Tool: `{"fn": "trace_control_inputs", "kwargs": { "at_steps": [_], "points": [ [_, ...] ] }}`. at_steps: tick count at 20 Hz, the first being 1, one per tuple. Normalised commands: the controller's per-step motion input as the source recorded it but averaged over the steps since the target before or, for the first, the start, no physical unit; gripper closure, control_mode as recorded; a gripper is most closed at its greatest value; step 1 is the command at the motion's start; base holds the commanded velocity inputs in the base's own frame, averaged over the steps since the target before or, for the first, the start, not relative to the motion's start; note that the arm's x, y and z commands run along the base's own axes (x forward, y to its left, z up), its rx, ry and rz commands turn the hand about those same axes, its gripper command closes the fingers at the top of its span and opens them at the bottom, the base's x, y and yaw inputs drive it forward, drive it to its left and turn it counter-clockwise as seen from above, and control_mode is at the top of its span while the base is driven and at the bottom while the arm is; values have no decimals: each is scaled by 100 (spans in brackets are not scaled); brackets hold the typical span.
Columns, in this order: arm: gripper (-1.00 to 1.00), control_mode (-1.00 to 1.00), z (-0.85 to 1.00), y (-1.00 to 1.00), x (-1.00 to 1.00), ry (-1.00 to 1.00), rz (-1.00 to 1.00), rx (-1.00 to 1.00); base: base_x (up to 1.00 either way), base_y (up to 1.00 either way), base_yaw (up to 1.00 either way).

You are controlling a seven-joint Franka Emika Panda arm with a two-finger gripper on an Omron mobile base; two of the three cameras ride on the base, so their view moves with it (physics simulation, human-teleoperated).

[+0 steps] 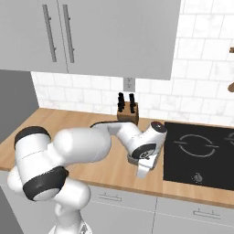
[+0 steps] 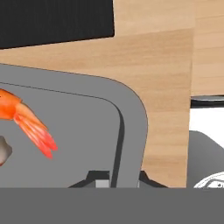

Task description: Take the meat container that has the shrimp and place it on the second highest rack of the freezer. Then take the vegetable container that has the corn and onion and place it on the highest rack of the freezer.

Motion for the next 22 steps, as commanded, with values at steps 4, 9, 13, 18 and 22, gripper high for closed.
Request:
{"fn": "trace_control_inputs", "kwargs": {
  "at_steps": [4,9,13,18,22],
  "points": [
    [100,-100,87,46,-52,-15,1,-12,0,0,0],
    [100,-100,96,84,-37,-8,4,-27,0,0,0],
    [100,-100,49,100,-26,0,9,-14,0,0,0],
    [100,-100,44,86,-22,-2,13,3,0,0,0],
    [100,-100,18,72,-2,2,7,11,0,0,0]
  ]
}}
